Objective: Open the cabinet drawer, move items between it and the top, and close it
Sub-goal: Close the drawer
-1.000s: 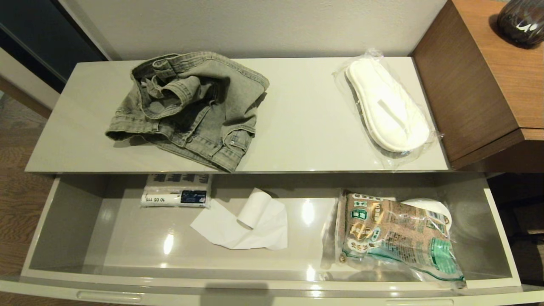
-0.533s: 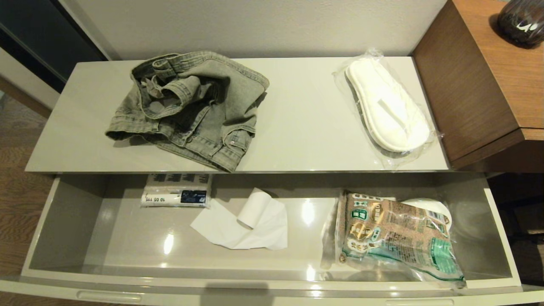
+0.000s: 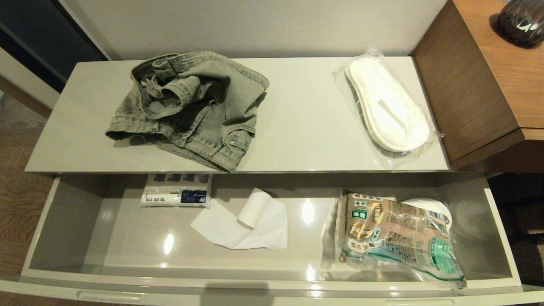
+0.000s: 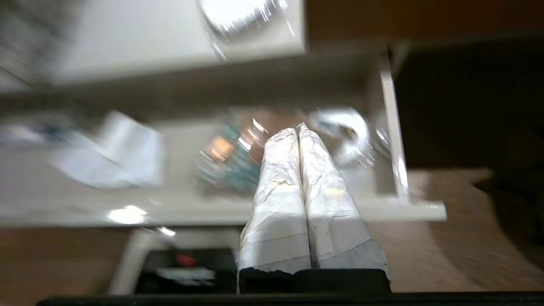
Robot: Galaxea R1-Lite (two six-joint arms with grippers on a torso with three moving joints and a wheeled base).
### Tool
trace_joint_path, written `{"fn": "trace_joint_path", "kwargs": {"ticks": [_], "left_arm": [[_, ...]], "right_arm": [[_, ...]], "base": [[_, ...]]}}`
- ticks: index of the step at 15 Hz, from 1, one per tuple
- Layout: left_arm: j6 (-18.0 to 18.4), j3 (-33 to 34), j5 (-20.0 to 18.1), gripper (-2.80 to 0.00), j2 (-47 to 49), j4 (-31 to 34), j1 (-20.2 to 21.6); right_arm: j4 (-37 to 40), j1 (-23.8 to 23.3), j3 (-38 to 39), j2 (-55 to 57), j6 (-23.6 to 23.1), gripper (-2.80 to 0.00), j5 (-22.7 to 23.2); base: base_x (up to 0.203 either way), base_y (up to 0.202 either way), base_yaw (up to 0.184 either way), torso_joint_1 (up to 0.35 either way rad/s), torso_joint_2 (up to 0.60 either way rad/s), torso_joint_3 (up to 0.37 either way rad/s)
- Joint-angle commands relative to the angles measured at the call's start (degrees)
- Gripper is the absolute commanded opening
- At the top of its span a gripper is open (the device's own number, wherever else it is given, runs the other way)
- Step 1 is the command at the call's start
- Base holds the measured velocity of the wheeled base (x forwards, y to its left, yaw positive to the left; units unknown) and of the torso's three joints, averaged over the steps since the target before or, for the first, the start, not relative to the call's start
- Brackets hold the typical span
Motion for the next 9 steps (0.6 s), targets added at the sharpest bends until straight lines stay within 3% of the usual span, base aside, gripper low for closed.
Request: {"fn": "trace_joint_path", "kwargs": {"ticks": [1, 3, 5, 9], "left_arm": [[-0.01, -0.05, 0.04, -2.8, -0.03, 0.03, 0.0], [-0.01, -0.05, 0.04, -2.8, -0.03, 0.03, 0.0], [-0.01, -0.05, 0.04, -2.8, -0.03, 0.03, 0.0], [0.03, -0.05, 0.04, -2.8, -0.03, 0.03, 0.0]], "right_arm": [[16.29, 1.31, -19.96, 6.05, 4.76, -2.8, 1.13], [25.78, 2.15, -26.57, 8.42, 5.88, -2.8, 1.34], [30.02, 2.73, -23.99, 10.1, 4.0, -2.8, -0.31], [31.95, 3.57, 1.79, 15.07, -1.64, -2.8, -2.8]], "base": [[0.0, 0.0, 0.0, 0.0, 0.0, 0.0], [0.0, 0.0, 0.0, 0.0, 0.0, 0.0], [0.0, 0.0, 0.0, 0.0, 0.0, 0.0], [0.0, 0.0, 0.0, 0.0, 0.0, 0.0]]}}
